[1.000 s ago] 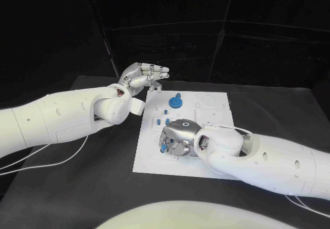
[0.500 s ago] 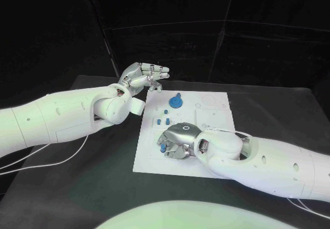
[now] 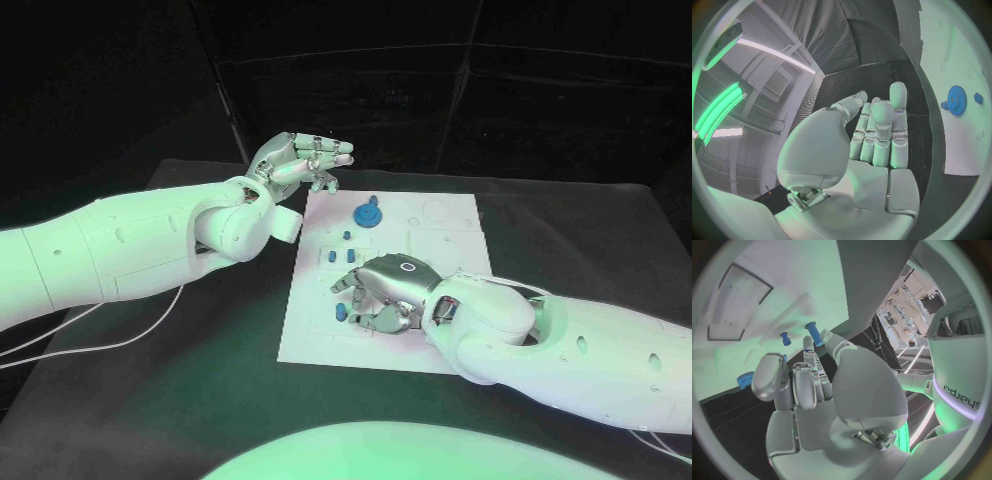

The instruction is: Assemble the parts on the task board

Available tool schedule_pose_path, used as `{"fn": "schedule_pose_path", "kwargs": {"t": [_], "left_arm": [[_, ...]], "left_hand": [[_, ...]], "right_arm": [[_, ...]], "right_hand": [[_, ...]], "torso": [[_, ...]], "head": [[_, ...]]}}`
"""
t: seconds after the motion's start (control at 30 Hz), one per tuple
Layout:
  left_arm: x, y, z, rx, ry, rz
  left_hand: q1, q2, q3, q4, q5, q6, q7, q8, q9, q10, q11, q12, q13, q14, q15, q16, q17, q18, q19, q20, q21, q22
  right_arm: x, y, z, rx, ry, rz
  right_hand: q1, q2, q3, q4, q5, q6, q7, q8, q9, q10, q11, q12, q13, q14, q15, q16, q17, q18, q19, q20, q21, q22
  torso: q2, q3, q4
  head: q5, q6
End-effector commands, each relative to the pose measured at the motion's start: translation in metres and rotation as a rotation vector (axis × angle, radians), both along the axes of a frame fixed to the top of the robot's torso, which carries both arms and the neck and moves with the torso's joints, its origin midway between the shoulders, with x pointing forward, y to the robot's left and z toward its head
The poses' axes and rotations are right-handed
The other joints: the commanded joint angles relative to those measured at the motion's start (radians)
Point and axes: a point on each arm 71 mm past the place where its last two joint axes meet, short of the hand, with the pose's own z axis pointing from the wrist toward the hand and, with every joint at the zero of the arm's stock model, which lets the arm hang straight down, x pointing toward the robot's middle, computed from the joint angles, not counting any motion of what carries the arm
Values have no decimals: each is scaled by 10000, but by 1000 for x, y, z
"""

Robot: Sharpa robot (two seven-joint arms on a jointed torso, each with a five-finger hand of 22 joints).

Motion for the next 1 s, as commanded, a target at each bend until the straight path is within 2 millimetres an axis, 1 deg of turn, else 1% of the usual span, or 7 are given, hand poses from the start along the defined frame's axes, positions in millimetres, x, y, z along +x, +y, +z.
{"fn": "schedule_pose_path", "kwargs": {"t": [0.03,0.23,0.33,0.43,0.5,0.7,1.0], "left_arm": [[0,-1,1,-84,-13,-111],[0,0,1,-77,-4,-100],[0,1,1,-77,-2,-100],[0,1,1,-76,-5,-94],[0,1,1,-78,-10,-90],[-1,2,1,-79,-13,-83],[-1,3,1,-81,-23,-68]], "left_hand": [[-8,120,-49,18,-46,-35,15,13,-11,-40,23,33,-1,33,51,66,-10,133,12,29,-45,-11],[-8,120,-49,18,-46,-35,15,13,-11,-40,23,33,-1,33,51,66,-10,133,12,29,-45,-11],[-8,120,-49,18,-46,-35,15,13,-11,-40,23,33,-1,33,51,66,-10,133,12,29,-45,-11],[-5,123,-58,19,-45,-38,15,13,-10,-46,23,37,-1,32,53,67,-13,132,15,30,-51,-15],[-4,126,-58,20,-44,-35,13,15,-9,-44,22,39,-1,32,53,66,-16,132,15,30,-52,-16],[-4,127,-58,20,-44,-34,13,16,-9,-43,21,40,0,32,53,67,-14,132,15,30,-52,-16],[0,133,-60,20,-44,-26,9,21,-6,-37,18,46,1,36,52,74,-2,132,17,31,-54,-17]], "right_arm": [[-2,-10,12,940,-124,-281],[7,-55,39,1987,623,-1715],[12,-80,44,2176,1144,-2597],[15,-106,45,2141,1632,-3527],[17,-121,45,2001,1833,-4100],[20,-155,35,975,1988,-5472],[11,-178,15,-763,1671,-6555]], "right_hand": [[35,-90,-101,-5,45,-54,-10,-33,1,138,-33,105,39,582,-68,-4,293,-94,1,-106,-15,26],[111,-146,-355,38,70,1097,29,287,168,756,-77,602,348,587,-115,-7,298,-135,98,-158,105,213],[-61,-189,-603,174,137,1963,94,749,336,1200,-60,1125,701,589,-95,-4,306,-171,187,-136,227,397],[-177,-226,-962,280,767,2615,-96,1199,483,1488,-279,2293,1615,590,-233,-5,314,-185,256,-248,319,526],[-207,-56,-1332,429,1203,2612,-172,1409,554,693,-303,3960,3212,598,-248,-13,321,-180,336,-426,444,723],[-1064,-51,-2693,1293,2025,2133,-221,1717,695,461,-266,8032,7392,606,-207,-24,332,-315,503,-319,768,1258],[-1177,2,-4548,2390,1571,1687,-143,2357,949,501,-217,9549,9146,616,-222,-26,348,-366,562,-248,914,1504]], "torso": [[-20,-11,8],[-48,-25,-19],[-76,-48,-46],[-104,-85,-71],[-122,-97,-116],[-125,-83,-155],[-140,-99,-156]], "head": [[-81,35],[-199,103],[-484,110],[-756,166],[-851,195],[-999,258],[-1160,274]]}}
